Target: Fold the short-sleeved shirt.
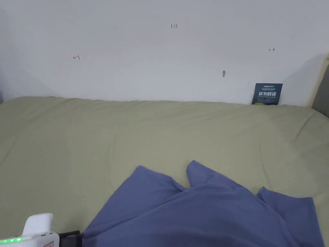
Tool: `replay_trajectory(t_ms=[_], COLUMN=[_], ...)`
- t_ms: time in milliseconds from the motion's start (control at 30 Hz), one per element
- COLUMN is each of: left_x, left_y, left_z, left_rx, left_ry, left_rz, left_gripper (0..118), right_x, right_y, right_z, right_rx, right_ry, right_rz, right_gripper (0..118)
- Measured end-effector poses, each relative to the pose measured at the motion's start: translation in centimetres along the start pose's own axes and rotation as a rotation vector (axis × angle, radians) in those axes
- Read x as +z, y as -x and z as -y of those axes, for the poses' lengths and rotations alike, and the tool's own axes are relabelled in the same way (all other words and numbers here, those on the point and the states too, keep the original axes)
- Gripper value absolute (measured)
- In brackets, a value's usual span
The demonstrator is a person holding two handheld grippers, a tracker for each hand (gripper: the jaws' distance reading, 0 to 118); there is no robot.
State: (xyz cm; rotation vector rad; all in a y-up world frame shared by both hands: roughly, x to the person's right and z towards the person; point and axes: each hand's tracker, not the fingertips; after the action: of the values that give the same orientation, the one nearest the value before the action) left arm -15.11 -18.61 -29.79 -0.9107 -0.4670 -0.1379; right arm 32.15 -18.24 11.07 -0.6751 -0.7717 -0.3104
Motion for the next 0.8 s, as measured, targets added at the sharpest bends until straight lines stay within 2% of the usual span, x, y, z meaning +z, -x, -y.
replay_trajectory(t_ms=[33, 133, 233, 300, 333, 367, 400, 433, 467, 500, 567, 800], left_x=[1.1, 5.3, 9.1, 11.6, 12.9, 13.9, 14.7, 15.5, 16.0, 16.2, 17.3, 19.8], left_y=[-0.2, -2.8, -5.7, -7.5, -8.4, -9.0, -9.6, -10.1, -10.5, -10.7, -11.0, -10.6], left_z=[-0.1, -0.4, -0.3, 0.5, 1.2, 1.8, 2.4, 3.1, 3.8, 4.5, 5.9, 10.2], left_rx=[0.035, 0.008, -0.032, -0.076, -0.094, -0.113, -0.124, -0.137, -0.134, -0.135, -0.163, -0.216], left_ry=[-0.048, -0.148, -0.262, -0.349, -0.391, -0.442, -0.472, -0.47, -0.461, -0.489, -0.513, -0.569], left_rz=[0.02, 0.021, 0.061, 0.089, 0.079, 0.079, 0.079, 0.09, 0.11, 0.107, 0.102, 0.044], left_gripper=[109, 112, 114, 111, 101, 84, 55, 0, 0, 0, 0, 0], right_x=[1.2, 2.7, 4.6, 8.2, 9.3, 10.4, 10.9, 11.8, 12.7, 13.2, 13.7, 16.3], right_y=[1.2, 3.8, 6.7, 9.6, 10.7, 11.6, 12.0, 12.8, 13.7, 14.2, 14.7, 15.8], right_z=[-0.4, -1.4, -1.8, -2.7, -2.6, -2.4, -1.7, -1.1, -0.4, 0.0, 1.1, 4.3], right_rx=[0.024, 0.072, 0.048, 0.054, 0.049, 0.05, 0.042, 0.057, 0.073, 0.081, 0.08, 0.11], right_ry=[-0.049, -0.085, -0.147, -0.212, -0.227, -0.248, -0.27, -0.303, -0.331, -0.345, -0.335, -0.363], right_rz=[-0.006, -0.049, -0.118, -0.172, -0.182, -0.203, -0.216, -0.195, -0.171, -0.161, -0.2, -0.216], right_gripper=[118, 118, 118, 118, 117, 111, 96, 50, 13, 5, 5, 5])
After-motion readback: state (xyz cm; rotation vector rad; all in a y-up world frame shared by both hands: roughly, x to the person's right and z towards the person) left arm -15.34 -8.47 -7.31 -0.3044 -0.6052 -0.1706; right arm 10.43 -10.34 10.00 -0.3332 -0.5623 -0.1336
